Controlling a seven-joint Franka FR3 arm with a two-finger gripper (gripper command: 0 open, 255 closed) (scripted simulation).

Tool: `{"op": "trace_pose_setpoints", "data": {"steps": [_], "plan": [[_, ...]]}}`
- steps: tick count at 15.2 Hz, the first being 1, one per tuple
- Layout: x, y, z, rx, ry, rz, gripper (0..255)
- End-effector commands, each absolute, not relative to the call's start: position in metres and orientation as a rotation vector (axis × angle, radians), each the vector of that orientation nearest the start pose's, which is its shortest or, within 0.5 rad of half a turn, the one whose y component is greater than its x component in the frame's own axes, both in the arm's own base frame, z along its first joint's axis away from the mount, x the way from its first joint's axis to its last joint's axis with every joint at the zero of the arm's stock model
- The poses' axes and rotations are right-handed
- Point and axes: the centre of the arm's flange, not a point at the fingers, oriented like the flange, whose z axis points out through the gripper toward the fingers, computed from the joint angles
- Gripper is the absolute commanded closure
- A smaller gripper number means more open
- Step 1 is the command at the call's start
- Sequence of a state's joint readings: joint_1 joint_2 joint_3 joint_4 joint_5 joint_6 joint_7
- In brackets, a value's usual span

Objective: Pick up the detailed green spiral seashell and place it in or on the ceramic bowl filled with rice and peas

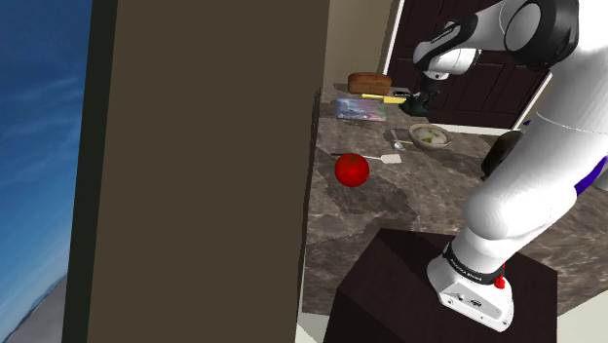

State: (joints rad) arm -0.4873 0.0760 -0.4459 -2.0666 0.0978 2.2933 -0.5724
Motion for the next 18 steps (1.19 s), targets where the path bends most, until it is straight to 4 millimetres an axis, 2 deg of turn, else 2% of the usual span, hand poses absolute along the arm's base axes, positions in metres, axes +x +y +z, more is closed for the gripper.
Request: {"op": "trace_pose_setpoints", "data": {"steps": [1, 7, 18], "plan": [[0.324, -0.469, 0.417, -3.139, 0.66, -0.237, 255], [0.253, -0.5, 0.415, -3.139, 0.66, -0.237, 255], [0.253, -0.5, 0.354, -3.139, 0.66, -0.237, 255]]}}
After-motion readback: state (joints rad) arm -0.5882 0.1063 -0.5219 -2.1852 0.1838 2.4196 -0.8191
